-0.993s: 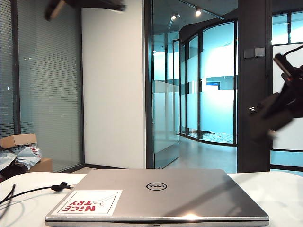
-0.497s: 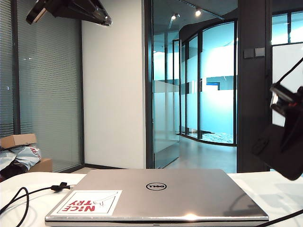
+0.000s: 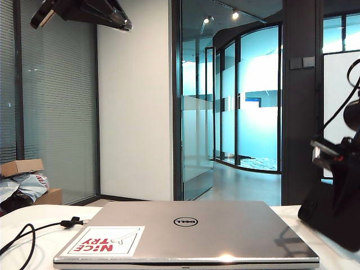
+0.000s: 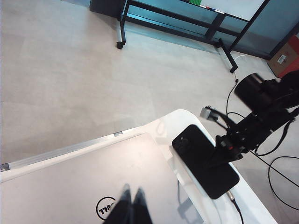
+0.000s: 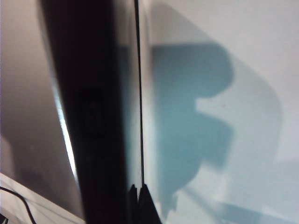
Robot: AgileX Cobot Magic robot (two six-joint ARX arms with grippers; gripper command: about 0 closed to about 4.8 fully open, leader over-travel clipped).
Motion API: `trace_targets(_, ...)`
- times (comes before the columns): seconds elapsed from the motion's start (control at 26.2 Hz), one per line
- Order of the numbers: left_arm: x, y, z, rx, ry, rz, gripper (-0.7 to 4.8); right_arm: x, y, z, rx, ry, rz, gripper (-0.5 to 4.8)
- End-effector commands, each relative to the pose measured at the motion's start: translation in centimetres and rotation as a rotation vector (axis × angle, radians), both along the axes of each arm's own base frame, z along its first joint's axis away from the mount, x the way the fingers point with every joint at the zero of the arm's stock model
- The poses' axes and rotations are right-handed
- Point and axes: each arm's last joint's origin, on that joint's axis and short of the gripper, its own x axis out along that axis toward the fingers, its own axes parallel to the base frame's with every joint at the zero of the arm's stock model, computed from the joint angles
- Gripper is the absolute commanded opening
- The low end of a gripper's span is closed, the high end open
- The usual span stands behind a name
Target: Pick up the charging cable and the phone, plug the charging cable into the charging port on the phone, and finally place them back on the table.
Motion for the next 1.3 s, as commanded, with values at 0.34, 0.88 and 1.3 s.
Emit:
trace_targets(0.34,-0.1,0.0,0.2,-0.004,-0.011,-0.004,-0.06,0.7,0.0,0.0,-0.08,0.048,0.035,2.24)
trace_targets(0.88,-0.3,0.1,0.0,0.01,0.013,-0.004,-0.06,-0.4,-0.1,9.6,-0.174,-0.129,0.029,1.78)
trace_targets(1.3,-2.8,1.7,0.7,0.061,0.041,-0.011,-0.06,-6.2,0.3,19.3,-0.237,-0.514,-0.012,-0.09)
